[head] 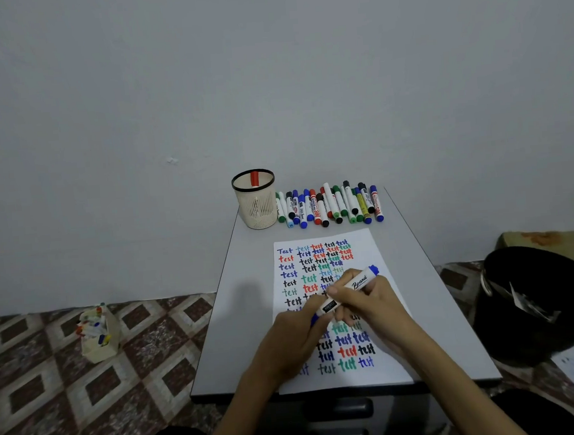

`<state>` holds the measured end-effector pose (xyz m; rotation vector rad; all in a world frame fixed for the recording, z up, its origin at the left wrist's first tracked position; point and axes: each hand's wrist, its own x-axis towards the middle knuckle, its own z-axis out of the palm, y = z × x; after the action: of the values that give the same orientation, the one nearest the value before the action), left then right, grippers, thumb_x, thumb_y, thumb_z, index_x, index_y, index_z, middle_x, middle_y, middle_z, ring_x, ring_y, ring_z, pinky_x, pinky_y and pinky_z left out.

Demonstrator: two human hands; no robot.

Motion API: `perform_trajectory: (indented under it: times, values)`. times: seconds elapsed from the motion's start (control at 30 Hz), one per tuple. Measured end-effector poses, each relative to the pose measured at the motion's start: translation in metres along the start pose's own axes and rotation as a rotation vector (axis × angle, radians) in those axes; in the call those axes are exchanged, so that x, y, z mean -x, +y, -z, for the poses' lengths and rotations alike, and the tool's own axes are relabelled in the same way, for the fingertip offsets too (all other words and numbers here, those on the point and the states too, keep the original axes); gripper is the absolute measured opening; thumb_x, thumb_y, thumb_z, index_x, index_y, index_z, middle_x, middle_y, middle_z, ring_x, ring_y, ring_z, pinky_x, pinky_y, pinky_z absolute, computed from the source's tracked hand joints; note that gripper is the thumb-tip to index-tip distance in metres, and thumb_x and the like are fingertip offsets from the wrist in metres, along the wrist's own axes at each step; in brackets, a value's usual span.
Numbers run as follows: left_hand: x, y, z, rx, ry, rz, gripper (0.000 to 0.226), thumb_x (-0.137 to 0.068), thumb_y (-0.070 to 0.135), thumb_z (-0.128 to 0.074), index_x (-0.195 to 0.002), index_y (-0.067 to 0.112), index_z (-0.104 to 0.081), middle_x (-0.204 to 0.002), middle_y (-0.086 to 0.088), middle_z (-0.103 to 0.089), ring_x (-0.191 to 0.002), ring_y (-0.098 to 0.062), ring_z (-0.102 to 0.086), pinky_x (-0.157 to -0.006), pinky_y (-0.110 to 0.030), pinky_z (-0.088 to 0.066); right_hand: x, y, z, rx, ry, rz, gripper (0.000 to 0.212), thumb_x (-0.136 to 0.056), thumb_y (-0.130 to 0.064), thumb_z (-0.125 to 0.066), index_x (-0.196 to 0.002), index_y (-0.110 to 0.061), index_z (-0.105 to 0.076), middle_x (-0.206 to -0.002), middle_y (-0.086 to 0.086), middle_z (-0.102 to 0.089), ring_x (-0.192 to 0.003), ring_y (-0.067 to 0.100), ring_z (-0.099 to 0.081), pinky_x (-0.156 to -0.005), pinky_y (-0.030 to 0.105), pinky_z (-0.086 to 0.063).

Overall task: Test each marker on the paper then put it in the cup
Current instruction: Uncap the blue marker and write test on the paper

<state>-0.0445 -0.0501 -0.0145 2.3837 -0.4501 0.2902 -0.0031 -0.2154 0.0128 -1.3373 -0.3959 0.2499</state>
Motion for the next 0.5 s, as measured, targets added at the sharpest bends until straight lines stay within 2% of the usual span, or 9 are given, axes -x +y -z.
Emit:
perform_trajectory:
  times: [0.1,0.17,0.23,0.3,0.33,0.4,0.47,0.5]
  values:
    - [-0.001,0.001,0.001,-0.003,0.001,0.030,0.038,-0.097,0.037,-0.038,-0.130,0.018,-0.042,-0.084,0.012,-0.055,-0.061,0.008,-0.055,-0.058,-0.007,-0.047,-0.004,-0.010,0.008,0.093,-0.110,0.008,0.011,-0.084,-0.015,-0.071,-0.081,-0.004,-0.070,-0.070,0.033,-0.062,-0.058,0.033,-0.056,-0.055,0.028,-0.049]
    - [-0.001,0.003,0.001,-0.050,0.004,0.024,0.047,-0.094,0.050,-0.033,-0.128,0.019,-0.043,-0.080,0.013,-0.055,-0.062,0.002,-0.057,-0.057,-0.007,-0.046,-0.007,-0.012,0.013,0.125,-0.133,-0.020,0.009,-0.082,-0.015,-0.072,-0.081,-0.007,-0.071,-0.074,0.032,-0.064,-0.058,0.031,-0.058,-0.054,0.027,-0.050]
    - [-0.002,0.004,0.002,-0.088,0.052,0.008,0.049,-0.093,0.060,-0.030,-0.121,0.023,-0.046,-0.072,0.012,-0.057,-0.060,-0.002,-0.059,-0.055,-0.010,-0.047,-0.012,-0.013,0.019,0.060,-0.098,-0.037,0.009,-0.079,-0.013,-0.072,-0.079,-0.004,-0.069,-0.071,0.027,-0.065,-0.053,0.023,-0.058,-0.050,0.024,-0.050]
    - [-0.003,0.001,0.001,-0.119,0.151,0.010,0.042,-0.092,0.056,-0.033,-0.117,0.026,-0.048,-0.067,0.011,-0.055,-0.059,-0.004,-0.056,-0.055,-0.014,-0.048,-0.020,-0.016,0.030,-0.098,0.024,-0.034,0.013,-0.071,-0.015,-0.076,-0.074,-0.006,-0.067,-0.069,0.017,-0.064,-0.050,0.016,-0.056,-0.046,0.019,-0.048]
    - [-0.004,0.000,0.001,-0.138,0.199,0.009,0.037,-0.092,0.051,-0.037,-0.117,0.026,-0.049,-0.069,0.011,-0.054,-0.062,-0.004,-0.054,-0.059,-0.016,-0.047,-0.026,-0.018,0.038,-0.176,0.100,-0.009,0.021,-0.065,-0.019,-0.080,-0.074,-0.007,-0.066,-0.068,0.013,-0.064,-0.049,0.013,-0.055,-0.045,0.018,-0.047]
    - [-0.007,-0.002,-0.002,-0.182,0.222,-0.010,0.029,-0.093,0.036,-0.044,-0.118,0.023,-0.051,-0.088,0.009,-0.059,-0.080,-0.004,-0.053,-0.074,-0.018,-0.044,-0.040,-0.017,0.052,-0.268,0.259,0.038,0.033,-0.061,-0.022,-0.083,-0.084,-0.009,-0.063,-0.067,0.006,-0.065,-0.049,0.011,-0.055,-0.046,0.017,-0.048]
    - [-0.011,-0.006,-0.005,-0.216,0.172,-0.048,0.025,-0.092,0.024,-0.047,-0.116,0.020,-0.054,-0.106,0.005,-0.059,-0.094,-0.006,-0.051,-0.084,-0.021,-0.041,-0.052,-0.010,0.060,-0.298,0.363,0.046,0.022,-0.079,-0.013,-0.072,-0.099,-0.010,-0.064,-0.074,0.007,-0.069,-0.057,0.014,-0.063,-0.053,0.020,-0.053]
    - [-0.012,-0.007,-0.006,-0.227,0.153,-0.058,0.024,-0.092,0.022,-0.047,-0.114,0.019,-0.054,-0.110,0.005,-0.058,-0.097,-0.006,-0.050,-0.086,-0.022,-0.042,-0.058,-0.006,0.061,-0.308,0.367,0.023,0.018,-0.087,-0.008,-0.064,-0.105,-0.008,-0.064,-0.084,0.010,-0.071,-0.067,0.017,-0.068,-0.059,0.023,-0.056]
